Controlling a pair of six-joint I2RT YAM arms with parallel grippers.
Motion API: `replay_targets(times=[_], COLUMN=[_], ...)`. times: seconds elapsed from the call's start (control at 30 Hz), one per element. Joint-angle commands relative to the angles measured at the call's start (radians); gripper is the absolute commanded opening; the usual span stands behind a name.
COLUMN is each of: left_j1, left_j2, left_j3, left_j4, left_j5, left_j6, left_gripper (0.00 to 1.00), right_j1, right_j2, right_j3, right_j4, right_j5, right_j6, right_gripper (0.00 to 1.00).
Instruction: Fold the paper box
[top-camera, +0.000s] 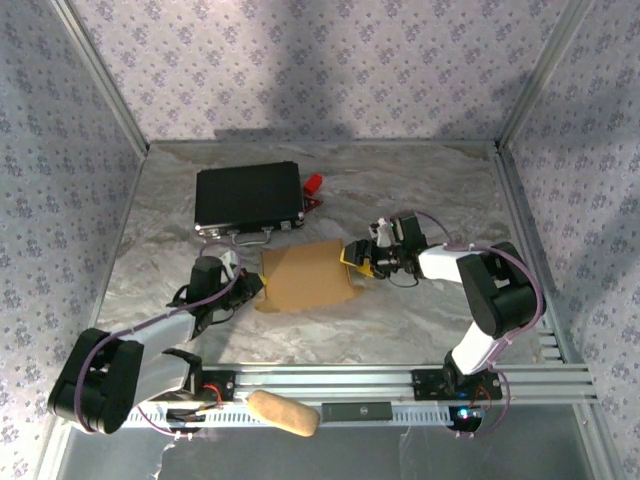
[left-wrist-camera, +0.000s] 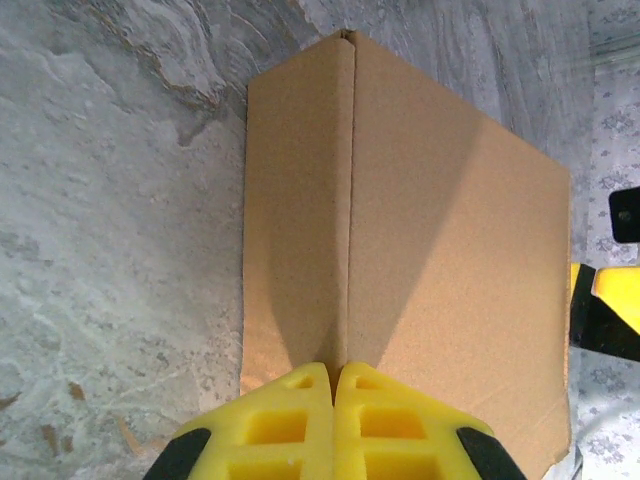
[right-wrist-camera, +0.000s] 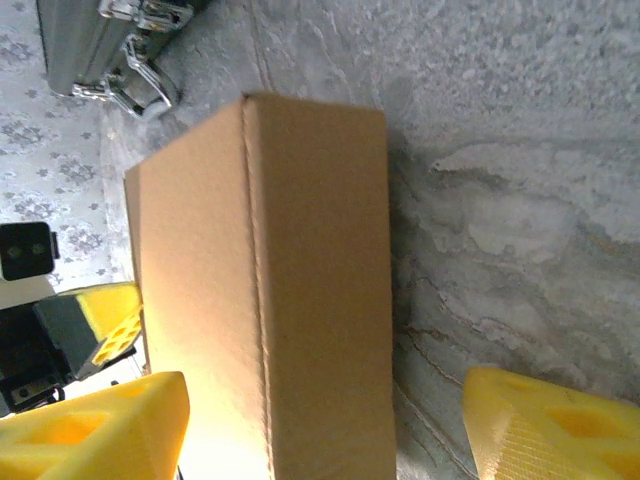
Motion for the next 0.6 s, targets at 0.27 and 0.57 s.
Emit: replay_targets(times=[0.27, 0.57], left_j1=[0.051, 0.109], left_j2=[0.114, 0.198], left_j3=[0.03, 0.029], left_j4=[0.079, 0.179], left_j5=[0.099, 0.2], left_j6=[-0.002, -0.033], left_gripper=[0.0, 0.0], right_j1=[-0.007, 0.034], right_j2=[0.023, 0.083], right_j3=[-0.021, -0.041], right_j4=[0.057, 0.214], right_j5=[-0.114, -0.16], right_j6=[0.047, 0.134], right_gripper=[0.77, 0.73])
